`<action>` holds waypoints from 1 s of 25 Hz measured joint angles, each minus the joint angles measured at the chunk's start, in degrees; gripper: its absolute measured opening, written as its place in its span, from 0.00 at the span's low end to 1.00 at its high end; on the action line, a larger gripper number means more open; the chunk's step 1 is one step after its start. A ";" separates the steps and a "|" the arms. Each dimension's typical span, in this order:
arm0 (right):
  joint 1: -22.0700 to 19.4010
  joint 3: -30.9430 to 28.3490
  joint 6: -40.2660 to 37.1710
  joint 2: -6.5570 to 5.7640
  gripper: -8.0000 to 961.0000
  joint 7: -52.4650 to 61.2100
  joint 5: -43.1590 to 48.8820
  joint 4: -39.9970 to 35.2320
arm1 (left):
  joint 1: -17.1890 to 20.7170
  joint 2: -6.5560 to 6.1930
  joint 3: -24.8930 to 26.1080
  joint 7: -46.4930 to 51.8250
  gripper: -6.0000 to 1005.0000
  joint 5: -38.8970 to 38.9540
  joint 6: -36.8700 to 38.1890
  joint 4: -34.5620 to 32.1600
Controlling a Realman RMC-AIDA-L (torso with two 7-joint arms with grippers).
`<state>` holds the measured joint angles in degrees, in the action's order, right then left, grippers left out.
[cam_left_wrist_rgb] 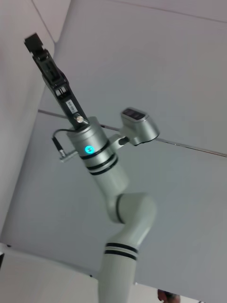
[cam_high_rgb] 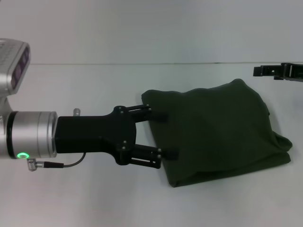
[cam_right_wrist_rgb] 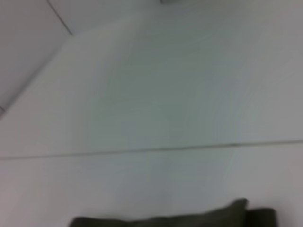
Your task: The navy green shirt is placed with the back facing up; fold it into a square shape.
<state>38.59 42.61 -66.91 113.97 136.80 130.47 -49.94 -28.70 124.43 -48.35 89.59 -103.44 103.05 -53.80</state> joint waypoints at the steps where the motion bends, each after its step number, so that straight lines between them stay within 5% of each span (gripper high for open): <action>1: 0.86 -0.41 -1.10 -0.01 0.89 2.35 3.02 -0.97 | 0.13 -0.03 0.31 -0.49 0.96 -0.43 0.05 -0.08; 8: 5.57 -1.78 -5.52 1.04 0.89 9.21 19.59 -2.01 | 1.50 -0.15 6.06 -4.35 0.96 -5.27 0.24 0.37; 14: 5.86 -1.77 -4.29 1.09 0.89 9.52 20.04 -0.16 | 2.21 -0.26 9.54 -4.71 0.96 -5.48 1.17 0.45; 25: 7.52 -1.81 0.95 -0.25 0.89 8.92 19.86 7.67 | 1.60 -0.29 8.24 -5.59 0.95 -5.04 0.39 1.28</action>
<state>46.11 40.80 -65.96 113.71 145.73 150.34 -42.27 -27.10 124.14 -40.11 83.99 -108.48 103.45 -52.52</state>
